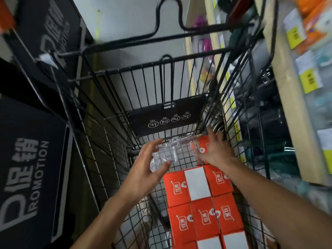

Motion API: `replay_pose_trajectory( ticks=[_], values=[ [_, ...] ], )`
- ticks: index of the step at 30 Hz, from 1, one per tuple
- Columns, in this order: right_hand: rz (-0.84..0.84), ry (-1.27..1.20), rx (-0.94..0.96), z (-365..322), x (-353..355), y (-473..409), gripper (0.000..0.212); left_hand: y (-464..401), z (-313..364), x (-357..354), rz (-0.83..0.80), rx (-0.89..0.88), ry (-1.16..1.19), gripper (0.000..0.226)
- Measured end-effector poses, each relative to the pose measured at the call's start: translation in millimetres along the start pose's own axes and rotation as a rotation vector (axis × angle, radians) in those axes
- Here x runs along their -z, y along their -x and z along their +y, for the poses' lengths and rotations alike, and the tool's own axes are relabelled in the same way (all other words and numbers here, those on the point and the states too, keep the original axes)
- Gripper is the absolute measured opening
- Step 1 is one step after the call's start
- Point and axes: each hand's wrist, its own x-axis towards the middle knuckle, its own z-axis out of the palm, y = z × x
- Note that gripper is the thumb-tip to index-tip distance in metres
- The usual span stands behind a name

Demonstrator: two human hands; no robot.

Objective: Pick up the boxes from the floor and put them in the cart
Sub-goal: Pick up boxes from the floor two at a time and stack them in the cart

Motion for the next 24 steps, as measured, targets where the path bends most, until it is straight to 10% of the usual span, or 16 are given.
replay_pose_trajectory(
  ticks=[24],
  values=[
    [0.68, -0.323, 0.566, 8.8, 228.7, 376.4, 0.074, 156.1, 292.4, 171.1, 0.011, -0.686, -0.618, 0.069]
  ],
)
